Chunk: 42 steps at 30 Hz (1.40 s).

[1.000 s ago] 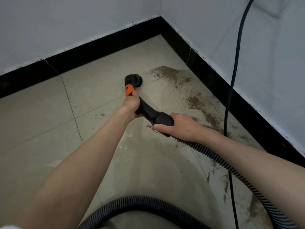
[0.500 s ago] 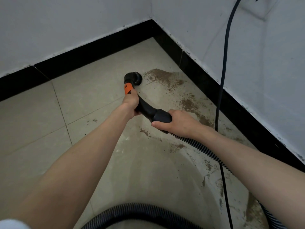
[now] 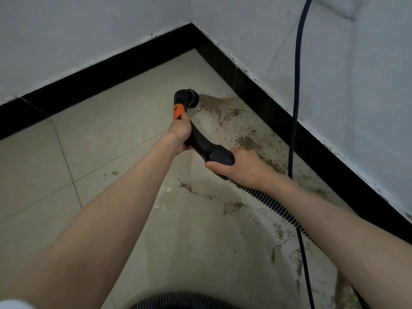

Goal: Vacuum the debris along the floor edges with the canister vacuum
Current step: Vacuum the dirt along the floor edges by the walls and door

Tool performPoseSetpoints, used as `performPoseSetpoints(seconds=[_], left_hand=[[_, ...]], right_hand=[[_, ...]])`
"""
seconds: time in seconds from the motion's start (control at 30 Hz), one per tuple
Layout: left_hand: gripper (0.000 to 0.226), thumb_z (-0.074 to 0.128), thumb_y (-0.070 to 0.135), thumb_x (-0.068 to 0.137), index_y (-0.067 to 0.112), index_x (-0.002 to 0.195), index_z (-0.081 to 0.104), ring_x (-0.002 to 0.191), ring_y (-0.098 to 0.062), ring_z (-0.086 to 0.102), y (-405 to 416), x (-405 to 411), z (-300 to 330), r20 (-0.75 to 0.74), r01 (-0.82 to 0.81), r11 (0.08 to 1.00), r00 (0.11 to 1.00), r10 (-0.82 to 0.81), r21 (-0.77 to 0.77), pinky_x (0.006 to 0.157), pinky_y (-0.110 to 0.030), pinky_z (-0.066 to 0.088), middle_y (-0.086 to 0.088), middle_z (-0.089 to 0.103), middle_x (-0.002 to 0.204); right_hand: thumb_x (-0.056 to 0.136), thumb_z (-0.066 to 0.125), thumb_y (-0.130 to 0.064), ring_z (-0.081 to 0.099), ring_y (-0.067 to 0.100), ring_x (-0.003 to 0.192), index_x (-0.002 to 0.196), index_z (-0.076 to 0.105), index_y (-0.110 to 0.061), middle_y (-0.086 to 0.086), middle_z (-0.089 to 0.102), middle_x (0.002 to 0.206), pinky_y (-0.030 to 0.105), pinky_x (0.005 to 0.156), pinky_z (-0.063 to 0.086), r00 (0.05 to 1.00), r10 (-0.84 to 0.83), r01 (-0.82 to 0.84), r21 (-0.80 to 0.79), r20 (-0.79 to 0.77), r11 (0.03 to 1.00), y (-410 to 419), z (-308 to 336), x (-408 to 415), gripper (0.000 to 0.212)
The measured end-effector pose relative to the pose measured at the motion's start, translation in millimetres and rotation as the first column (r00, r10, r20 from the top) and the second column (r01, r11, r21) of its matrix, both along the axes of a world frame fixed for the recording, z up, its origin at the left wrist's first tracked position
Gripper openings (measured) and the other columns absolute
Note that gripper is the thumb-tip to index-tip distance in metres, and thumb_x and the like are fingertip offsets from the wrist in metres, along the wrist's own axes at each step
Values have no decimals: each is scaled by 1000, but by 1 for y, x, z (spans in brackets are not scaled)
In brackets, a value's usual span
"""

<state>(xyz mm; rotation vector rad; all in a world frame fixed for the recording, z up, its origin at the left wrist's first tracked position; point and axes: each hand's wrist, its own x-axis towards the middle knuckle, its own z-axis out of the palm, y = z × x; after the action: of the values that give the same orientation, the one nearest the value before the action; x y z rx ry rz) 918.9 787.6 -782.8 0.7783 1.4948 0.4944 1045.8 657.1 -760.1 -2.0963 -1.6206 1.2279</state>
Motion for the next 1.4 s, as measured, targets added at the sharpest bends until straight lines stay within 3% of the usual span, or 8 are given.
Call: performPoseSetpoints(seconds=[0.33,0.53,0.67,0.8,0.97,1.17,1.3,1.4], left_hand=[[31,26,39,103,12,114,36,92,-24,55,13,36,2,-29,90,996,996,-89,14,75,-39,49,-9,54,99],[42,27,42,102,12,130,38,95,-24,56,19,54,5,-12,99,995,995,-99,30,77,-38,49,-10,55,111],[37,29,41,102,11,122,40,86,-22,56,32,64,11,-4,69,996,998,-69,53,76,-36,48,-7,55,93],[45,31,36,103,5,136,37,96,-24,53,43,69,10,-47,61,991,997,-56,122,79,-36,47,-9,51,106],[46,34,32,103,-1,135,38,110,-30,56,63,57,1,-63,0,977,998,14,213,88,-38,50,-15,54,121],[49,37,34,102,-1,137,34,103,-24,55,90,48,-1,-77,-62,960,993,86,273,82,-32,49,-10,51,113],[53,41,34,101,-3,138,34,113,-29,55,97,58,4,-93,-4,954,995,34,301,94,-37,49,-14,52,125],[54,42,34,101,-3,139,34,113,-30,56,91,59,5,-77,11,957,997,12,291,92,-37,50,-15,52,124]], right_hand=[[83,59,-65,53,14,62,77,43,-21,0,53,77,26,49,36,993,-114,114,12,-6,993,-1,-4,14,47],[82,60,-65,53,14,63,77,45,-21,0,54,76,27,50,36,988,-155,155,13,1,988,6,0,26,47],[81,61,-66,53,17,60,75,48,-18,2,54,74,27,48,34,980,-189,191,28,-54,981,22,-3,30,50],[80,63,-65,60,20,65,87,59,-13,5,62,78,30,54,45,975,-203,208,53,-92,977,42,-9,33,53],[77,66,-65,64,26,80,100,62,-11,8,66,91,37,69,55,985,-156,162,92,-69,982,86,-13,24,59],[80,65,-63,63,26,87,104,60,-11,7,64,94,38,76,54,990,-109,117,87,-87,989,122,-12,18,58],[82,65,-61,64,28,89,106,60,-6,7,63,88,38,78,53,961,-206,216,33,-182,976,126,-8,25,60],[79,68,-61,65,31,97,112,61,-7,13,67,103,42,85,55,947,-238,249,27,-215,968,121,-8,28,64]])
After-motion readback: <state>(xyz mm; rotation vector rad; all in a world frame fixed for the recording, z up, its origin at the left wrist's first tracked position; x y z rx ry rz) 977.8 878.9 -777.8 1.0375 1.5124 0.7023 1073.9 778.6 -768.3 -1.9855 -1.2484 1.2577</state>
